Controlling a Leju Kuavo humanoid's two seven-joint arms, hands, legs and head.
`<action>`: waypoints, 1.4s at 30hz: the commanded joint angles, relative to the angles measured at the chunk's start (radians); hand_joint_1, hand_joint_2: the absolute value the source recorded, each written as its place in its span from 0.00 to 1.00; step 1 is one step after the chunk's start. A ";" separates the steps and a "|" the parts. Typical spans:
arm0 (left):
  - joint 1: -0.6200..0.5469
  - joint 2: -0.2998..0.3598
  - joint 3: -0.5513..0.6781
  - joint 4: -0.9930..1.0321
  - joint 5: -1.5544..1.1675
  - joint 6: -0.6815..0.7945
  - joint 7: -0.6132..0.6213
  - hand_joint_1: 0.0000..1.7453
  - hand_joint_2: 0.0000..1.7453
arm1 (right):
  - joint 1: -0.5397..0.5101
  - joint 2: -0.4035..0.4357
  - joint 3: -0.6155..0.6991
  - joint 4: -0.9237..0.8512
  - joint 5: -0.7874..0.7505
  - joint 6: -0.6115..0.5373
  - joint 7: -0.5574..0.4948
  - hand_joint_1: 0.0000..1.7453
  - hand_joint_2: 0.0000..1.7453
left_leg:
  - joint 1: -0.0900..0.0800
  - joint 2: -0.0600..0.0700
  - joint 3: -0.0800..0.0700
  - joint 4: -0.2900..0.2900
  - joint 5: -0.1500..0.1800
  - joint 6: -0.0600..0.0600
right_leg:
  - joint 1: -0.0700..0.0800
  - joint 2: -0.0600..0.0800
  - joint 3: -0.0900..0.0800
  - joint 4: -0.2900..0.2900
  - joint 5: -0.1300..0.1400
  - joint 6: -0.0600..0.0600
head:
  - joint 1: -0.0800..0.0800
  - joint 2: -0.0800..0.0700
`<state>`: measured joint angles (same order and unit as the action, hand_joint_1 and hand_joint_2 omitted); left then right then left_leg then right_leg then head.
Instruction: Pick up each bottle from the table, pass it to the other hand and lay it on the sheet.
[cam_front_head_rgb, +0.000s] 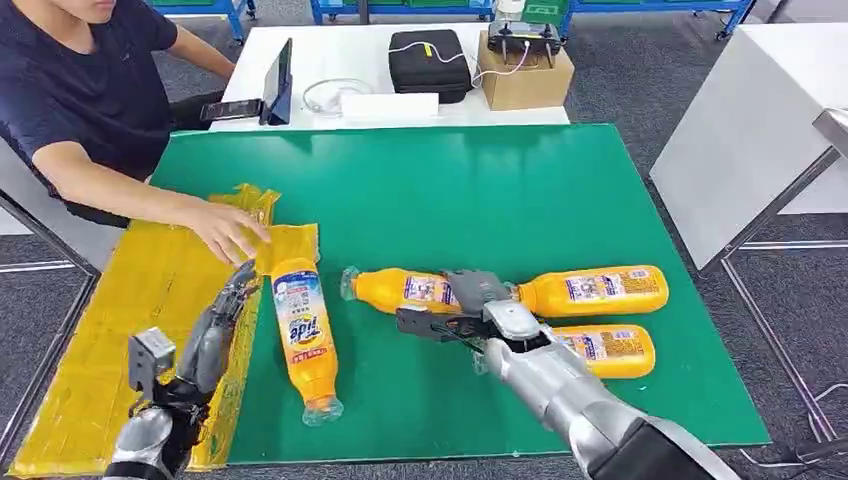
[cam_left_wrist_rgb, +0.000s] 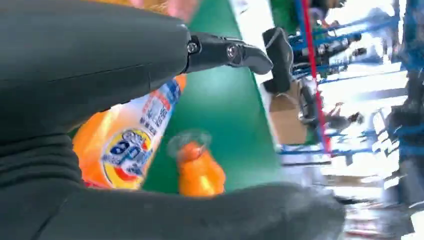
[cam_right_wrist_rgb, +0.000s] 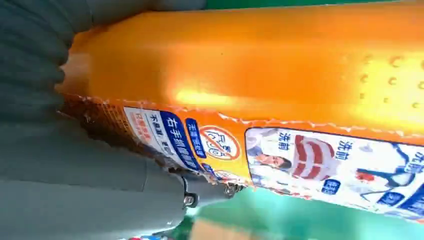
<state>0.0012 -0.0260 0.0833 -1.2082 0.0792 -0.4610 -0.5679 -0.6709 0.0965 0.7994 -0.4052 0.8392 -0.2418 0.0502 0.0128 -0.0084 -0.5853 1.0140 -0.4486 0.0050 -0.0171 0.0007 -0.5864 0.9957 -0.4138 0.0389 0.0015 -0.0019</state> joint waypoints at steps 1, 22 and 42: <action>0.118 -0.174 0.218 -0.184 0.161 -0.121 0.152 0.00 1.00 | 0.204 0.007 -0.306 -0.462 -0.039 -0.114 -0.123 1.00 1.00 | 0.001 0.004 -0.005 0.001 -0.001 0.000 | 0.001 0.004 -0.006 0.000 0.000 -0.001 | 0.000 0.000; 0.140 -0.189 0.184 -0.193 0.242 -0.143 0.185 0.00 1.00 | 0.292 0.040 -0.392 -0.617 -0.131 -0.132 -0.299 1.00 1.00 | 0.002 0.000 -0.012 0.000 -0.001 0.000 | 0.002 0.001 -0.011 0.000 -0.001 -0.001 | -0.001 0.000; 0.285 -0.207 0.054 -0.316 0.341 -0.239 0.186 0.00 1.00 | 0.411 0.142 0.064 -0.708 -0.173 0.165 -0.358 1.00 1.00 | 0.003 0.002 -0.015 0.000 -0.003 -0.001 | 0.003 0.005 -0.016 -0.001 -0.001 -0.001 | -0.001 0.000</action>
<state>0.2536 -0.2434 0.1774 -1.5095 0.3884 -0.6821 -0.3841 -0.2543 0.2384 0.6318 -1.1452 0.6550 -0.1091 -0.2957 0.0152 -0.0083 -0.6038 1.0141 -0.4496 0.0037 -0.0150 0.0038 -0.6054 0.9960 -0.4145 0.0390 0.0008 -0.0019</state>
